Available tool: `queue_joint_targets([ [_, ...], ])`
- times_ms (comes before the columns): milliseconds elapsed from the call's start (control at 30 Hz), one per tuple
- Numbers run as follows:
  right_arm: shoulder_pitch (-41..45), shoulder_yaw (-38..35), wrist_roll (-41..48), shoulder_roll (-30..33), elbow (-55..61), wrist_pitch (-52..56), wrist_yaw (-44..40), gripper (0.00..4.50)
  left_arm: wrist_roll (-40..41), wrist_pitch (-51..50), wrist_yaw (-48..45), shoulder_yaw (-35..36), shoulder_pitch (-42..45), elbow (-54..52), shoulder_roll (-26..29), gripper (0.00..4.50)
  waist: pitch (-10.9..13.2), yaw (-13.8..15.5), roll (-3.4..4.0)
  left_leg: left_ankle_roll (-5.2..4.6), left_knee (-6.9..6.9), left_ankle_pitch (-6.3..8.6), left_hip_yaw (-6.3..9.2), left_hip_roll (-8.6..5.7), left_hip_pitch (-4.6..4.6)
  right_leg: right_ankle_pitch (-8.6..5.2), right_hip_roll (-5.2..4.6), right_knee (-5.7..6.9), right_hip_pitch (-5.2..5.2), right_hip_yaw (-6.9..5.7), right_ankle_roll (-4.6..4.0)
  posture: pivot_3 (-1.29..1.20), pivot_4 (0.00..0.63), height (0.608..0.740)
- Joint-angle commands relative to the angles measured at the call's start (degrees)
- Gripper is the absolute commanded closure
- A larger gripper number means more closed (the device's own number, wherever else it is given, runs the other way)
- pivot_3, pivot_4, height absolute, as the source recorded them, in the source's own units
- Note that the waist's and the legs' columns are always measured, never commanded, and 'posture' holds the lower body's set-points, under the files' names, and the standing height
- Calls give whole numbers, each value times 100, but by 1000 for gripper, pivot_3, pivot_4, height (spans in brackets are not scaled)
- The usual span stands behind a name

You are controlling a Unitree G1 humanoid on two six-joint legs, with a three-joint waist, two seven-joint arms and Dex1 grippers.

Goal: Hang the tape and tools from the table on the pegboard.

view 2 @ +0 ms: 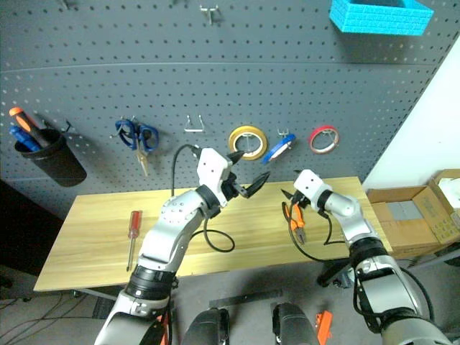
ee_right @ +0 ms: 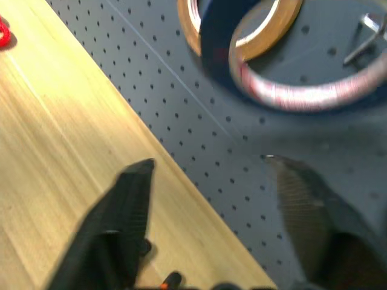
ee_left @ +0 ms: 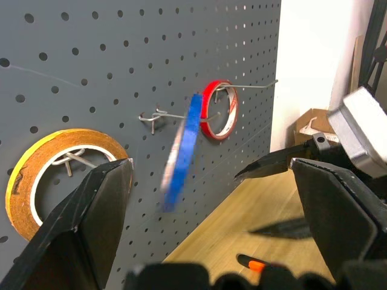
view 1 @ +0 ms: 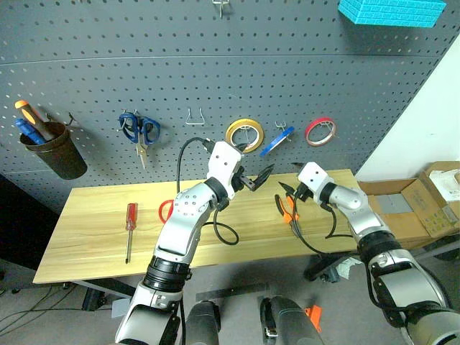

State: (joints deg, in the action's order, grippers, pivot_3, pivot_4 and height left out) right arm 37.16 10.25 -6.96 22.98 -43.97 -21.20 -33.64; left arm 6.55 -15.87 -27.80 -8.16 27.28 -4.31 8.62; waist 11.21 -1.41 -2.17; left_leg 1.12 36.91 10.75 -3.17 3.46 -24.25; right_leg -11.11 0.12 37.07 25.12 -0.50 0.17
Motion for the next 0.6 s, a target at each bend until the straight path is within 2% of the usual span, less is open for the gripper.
queue_joint_targets([
  [33,-503,-84,-37,107,793,346,108,42,89,-49,10,-42,-101,-389,-10,0,0,3,0,0,0,0,-1,1,0,0,0,1,1,1,-1,19,153,740],
  [100,-938,-131,-120,118,1425,980,275,42,119,-155,-23,-57,-305,-543,48,0,0,1,0,0,-2,0,-3,3,0,-1,0,0,2,2,-1,14,168,740],
  [233,-1893,-283,152,-7,3138,3272,265,42,127,-344,-297,-261,-1327,-1191,427,0,14,-29,7,1,-12,1,-12,11,11,-6,-2,4,5,10,-9,2,223,740],
  [300,-2102,-390,332,-145,3758,4227,314,42,52,-367,-365,-373,-1785,-1487,632,0,38,-30,12,2,-25,2,-11,22,30,-29,-19,9,5,21,-48,-5,252,740],
  [400,-2002,-548,513,-351,4170,5471,461,42,78,-559,-259,-383,-2290,-1848,736,0,187,-33,29,3,-23,3,4,26,42,-30,-25,17,11,29,-66,-3,291,740],
  [500,-1529,-851,772,-628,3958,6666,697,42,60,-697,-258,-486,-2737,-2194,871,0,357,-26,56,36,-20,22,39,22,40,-31,-28,7,15,26,-66,10,333,740],
  [600,-1143,-851,771,-597,3542,7191,763,42,33,-854,-242,-541,-2998,-2476,1003,0,528,-27,83,38,-17,24,93,13,35,-31,-31,-10,18,32,-66,20,361,740],
])
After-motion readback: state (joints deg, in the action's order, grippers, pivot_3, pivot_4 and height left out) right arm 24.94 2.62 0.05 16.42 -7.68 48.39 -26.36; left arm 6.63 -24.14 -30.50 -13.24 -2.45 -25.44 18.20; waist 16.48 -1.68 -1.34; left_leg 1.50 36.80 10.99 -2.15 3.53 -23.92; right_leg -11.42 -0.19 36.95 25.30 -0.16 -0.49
